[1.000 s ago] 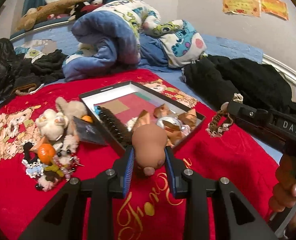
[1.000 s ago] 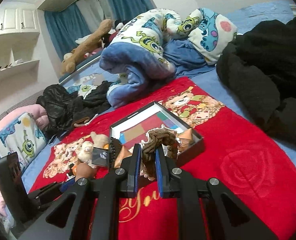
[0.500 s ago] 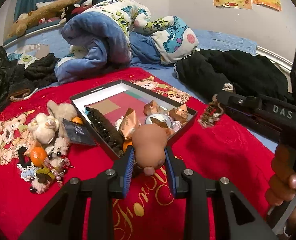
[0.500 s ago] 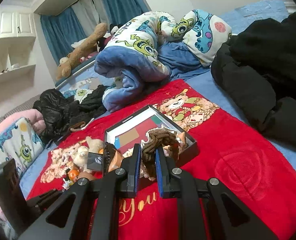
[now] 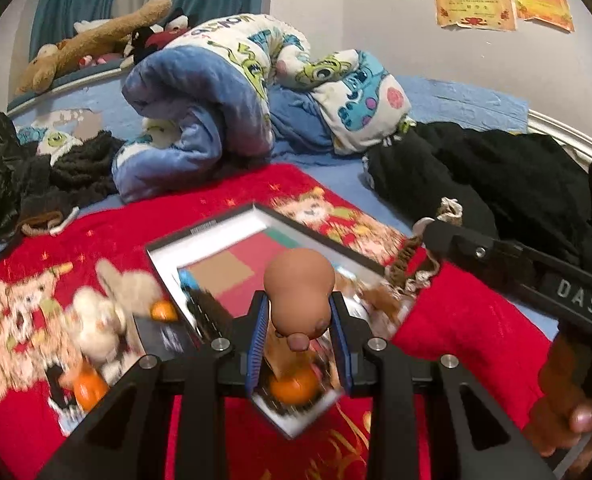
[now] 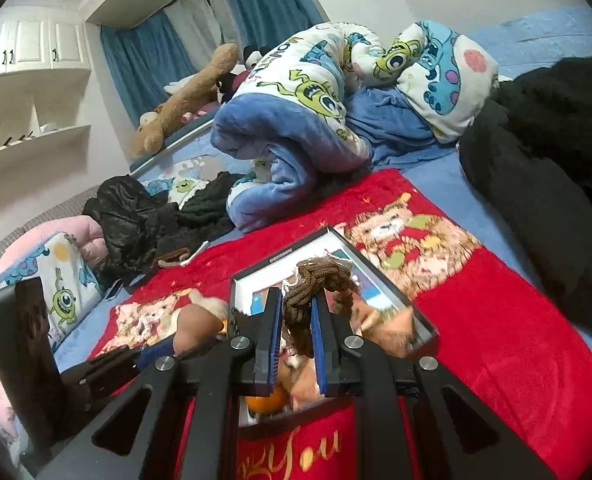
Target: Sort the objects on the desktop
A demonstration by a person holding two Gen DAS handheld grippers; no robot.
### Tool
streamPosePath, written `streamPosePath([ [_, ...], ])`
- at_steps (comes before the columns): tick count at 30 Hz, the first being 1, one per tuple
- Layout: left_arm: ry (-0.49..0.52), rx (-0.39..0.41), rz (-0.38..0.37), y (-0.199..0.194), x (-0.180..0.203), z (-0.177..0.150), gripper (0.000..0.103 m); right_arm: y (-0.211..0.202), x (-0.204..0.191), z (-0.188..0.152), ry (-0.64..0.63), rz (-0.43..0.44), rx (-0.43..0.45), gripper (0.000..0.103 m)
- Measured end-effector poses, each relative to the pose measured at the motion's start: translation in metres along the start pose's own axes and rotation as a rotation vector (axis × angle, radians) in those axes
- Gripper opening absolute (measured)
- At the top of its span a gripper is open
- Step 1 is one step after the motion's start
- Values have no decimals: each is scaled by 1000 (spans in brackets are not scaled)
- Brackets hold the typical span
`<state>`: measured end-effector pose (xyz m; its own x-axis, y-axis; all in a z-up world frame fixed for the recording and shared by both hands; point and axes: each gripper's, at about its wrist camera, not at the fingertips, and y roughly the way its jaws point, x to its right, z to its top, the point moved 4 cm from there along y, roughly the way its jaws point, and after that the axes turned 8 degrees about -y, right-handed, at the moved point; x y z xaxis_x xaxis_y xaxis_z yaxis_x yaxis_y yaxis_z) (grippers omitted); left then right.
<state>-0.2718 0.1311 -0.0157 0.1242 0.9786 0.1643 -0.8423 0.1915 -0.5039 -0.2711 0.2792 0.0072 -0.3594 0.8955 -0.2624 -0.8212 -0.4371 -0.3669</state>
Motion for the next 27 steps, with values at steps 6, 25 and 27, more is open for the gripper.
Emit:
streamPosePath([
  [6, -7, 27, 60, 39, -26, 21, 31, 47, 8, 9, 3, 45, -27, 14],
  [25, 2, -8, 84, 118, -38, 4, 31, 125, 29, -32, -50, 83, -139, 15],
  [27, 7, -4, 87, 117, -37, 3, 31, 123, 29, -32, -53, 83, -134, 15],
])
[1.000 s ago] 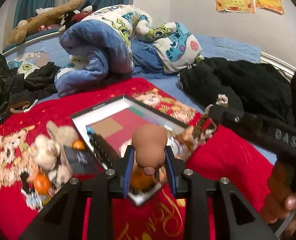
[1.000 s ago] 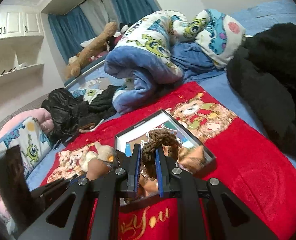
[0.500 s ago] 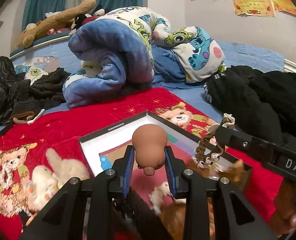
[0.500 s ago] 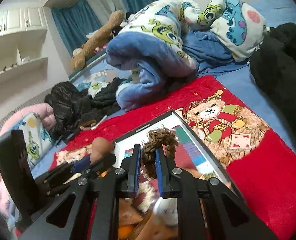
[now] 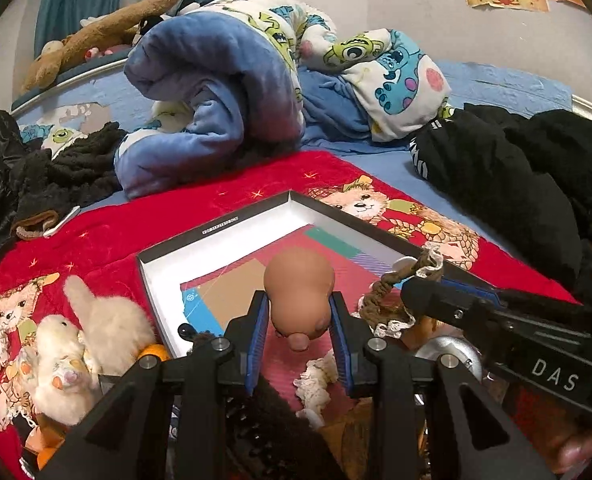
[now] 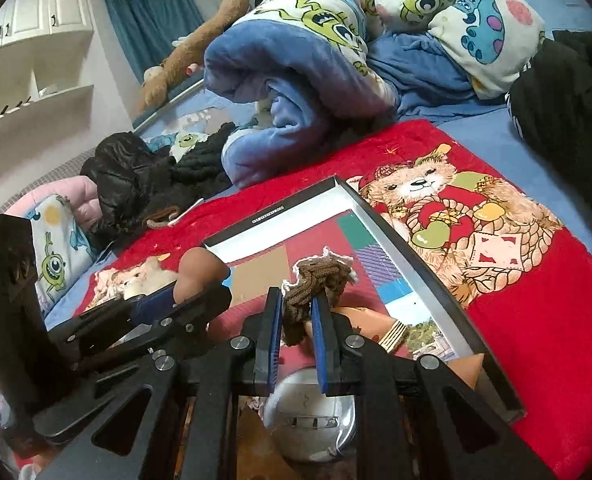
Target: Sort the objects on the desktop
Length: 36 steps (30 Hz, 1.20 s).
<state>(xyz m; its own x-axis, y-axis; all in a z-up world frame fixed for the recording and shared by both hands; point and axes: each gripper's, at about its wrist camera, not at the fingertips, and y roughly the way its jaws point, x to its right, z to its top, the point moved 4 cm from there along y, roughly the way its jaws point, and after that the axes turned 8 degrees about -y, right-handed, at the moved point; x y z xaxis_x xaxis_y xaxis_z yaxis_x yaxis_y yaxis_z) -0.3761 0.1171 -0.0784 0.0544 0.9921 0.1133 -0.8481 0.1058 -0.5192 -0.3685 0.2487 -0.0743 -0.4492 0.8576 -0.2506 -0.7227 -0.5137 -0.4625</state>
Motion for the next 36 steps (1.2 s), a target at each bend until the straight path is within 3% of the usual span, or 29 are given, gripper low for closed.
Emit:
streamPosePath([
  [16, -23, 6, 4, -1, -3, -3, 31, -8, 0, 0, -1, 11, 53, 19],
  [18, -29, -2, -1, -1, -4, -3, 37, -11, 0, 1, 2, 19, 69, 31],
  [22, -34, 20, 44, -4, -8, -2, 55, -21, 1, 4, 4, 28, 118, 41],
  [24, -36, 24, 60, -4, -10, -1, 78, -24, 1, 5, 7, 26, 135, 54],
  [26, -48, 33, 59, -5, -13, -1, 94, -26, 2, 6, 12, 23, 144, 56],
  [27, -58, 33, 58, -5, -15, -1, 103, -27, 3, 6, 15, 20, 149, 66],
  [28, -68, 20, 57, -4, -17, -2, 103, -28, 3, 6, 19, 17, 156, 75],
  [29, -73, 2, 56, -2, -18, -2, 103, -30, 4, 7, 24, 11, 167, 95],
  [30, -78, -12, 51, -1, -19, -3, 103, -33, 5, 8, 28, 7, 181, 103],
  [36, -102, -1, 65, -3, -27, -1, 103, -41, 11, 11, 47, -1, 211, 103],
])
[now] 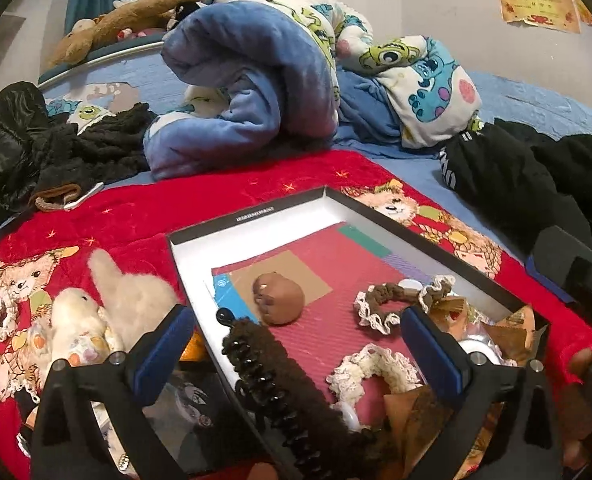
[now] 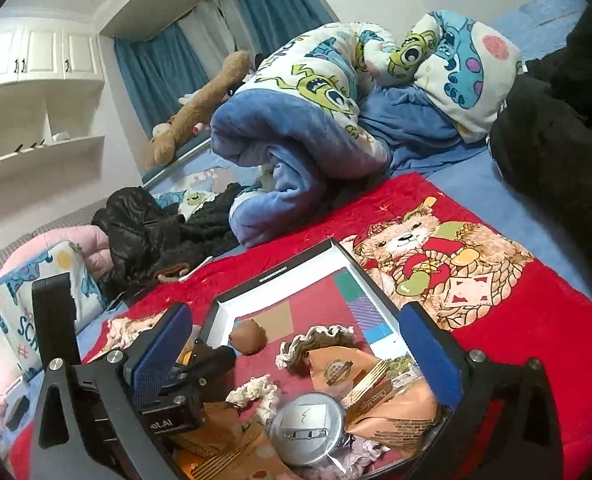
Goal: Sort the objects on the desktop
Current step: 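Open the left gripper over the tray while the right opens to drop the hair tie, then move both grippers from the tray back to the items on the blanket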
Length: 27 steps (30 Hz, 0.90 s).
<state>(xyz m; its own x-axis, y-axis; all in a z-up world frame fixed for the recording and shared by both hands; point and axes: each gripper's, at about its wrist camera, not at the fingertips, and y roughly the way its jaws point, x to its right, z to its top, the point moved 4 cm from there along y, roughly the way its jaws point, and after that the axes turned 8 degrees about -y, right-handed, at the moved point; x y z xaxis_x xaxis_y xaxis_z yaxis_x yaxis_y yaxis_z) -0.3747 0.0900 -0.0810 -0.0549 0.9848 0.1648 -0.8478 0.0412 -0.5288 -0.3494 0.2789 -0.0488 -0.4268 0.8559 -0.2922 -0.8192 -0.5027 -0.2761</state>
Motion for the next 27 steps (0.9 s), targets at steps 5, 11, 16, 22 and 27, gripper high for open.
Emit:
streamPosePath([
  [5, -13, -7, 0, 2, -2, 1, 103, 4, 3, -4, 18, -13, -27, 103],
  [11, -14, -17, 2, 6, -3, -1, 103, 6, 4, -7, 23, -9, -38, 103],
  [16, -6, -19, 9, 6, -2, -4, 103, 6, 6, -7, 36, -8, -39, 103],
  [22, -3, -12, 16, 5, -1, -5, 103, 7, 4, -7, 28, -4, -43, 103],
  [27, -8, -34, 19, 8, -3, -6, 103, 6, 4, -8, 29, -6, -43, 103],
])
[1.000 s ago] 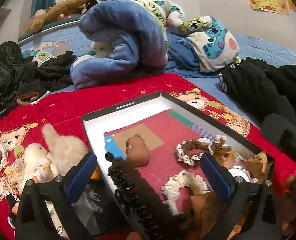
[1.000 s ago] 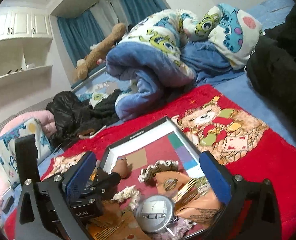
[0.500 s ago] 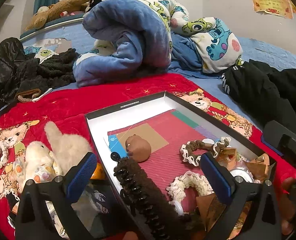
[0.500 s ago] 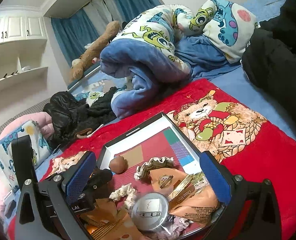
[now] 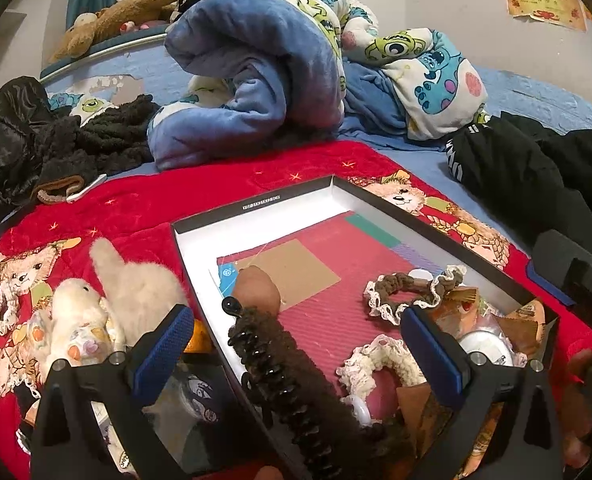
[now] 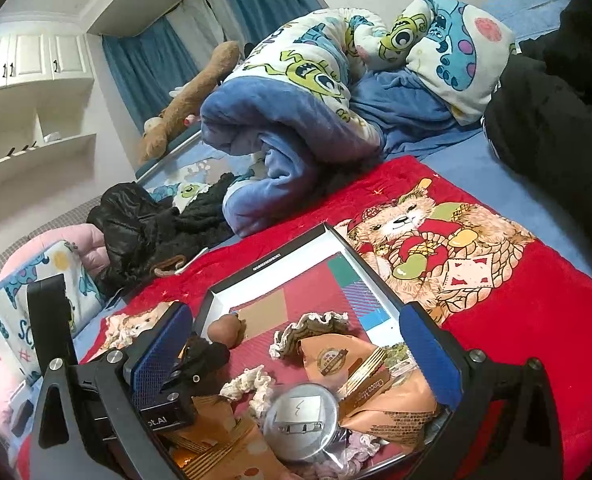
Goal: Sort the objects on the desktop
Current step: 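Move both grippers from the tray back to the items on the blanket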
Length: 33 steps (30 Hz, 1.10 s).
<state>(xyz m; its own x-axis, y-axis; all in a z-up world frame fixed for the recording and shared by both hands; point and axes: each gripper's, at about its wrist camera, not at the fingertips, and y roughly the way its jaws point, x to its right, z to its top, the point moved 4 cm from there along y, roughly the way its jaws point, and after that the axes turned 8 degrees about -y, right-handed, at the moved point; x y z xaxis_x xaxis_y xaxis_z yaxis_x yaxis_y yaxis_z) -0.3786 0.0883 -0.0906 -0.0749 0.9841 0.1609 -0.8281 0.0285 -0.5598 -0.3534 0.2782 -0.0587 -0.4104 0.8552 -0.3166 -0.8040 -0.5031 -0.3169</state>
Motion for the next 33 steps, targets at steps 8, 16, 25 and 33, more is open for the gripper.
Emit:
streamPosePath([
  [8, -4, -9, 4, 0, -1, 0, 103, -1, -4, -1, -12, -7, -2, 103],
  [16, -53, -62, -5, -10, -18, -1, 103, -2, -6, 2, 36, 11, -8, 103],
  [25, -145, -60, 16, -58, -84, 14, 103, -11, -48, 10, -6, 16, -21, 103],
  [33, -129, -41, 155, -101, -158, 16, 103, -11, -106, 15, -97, 39, -51, 103],
])
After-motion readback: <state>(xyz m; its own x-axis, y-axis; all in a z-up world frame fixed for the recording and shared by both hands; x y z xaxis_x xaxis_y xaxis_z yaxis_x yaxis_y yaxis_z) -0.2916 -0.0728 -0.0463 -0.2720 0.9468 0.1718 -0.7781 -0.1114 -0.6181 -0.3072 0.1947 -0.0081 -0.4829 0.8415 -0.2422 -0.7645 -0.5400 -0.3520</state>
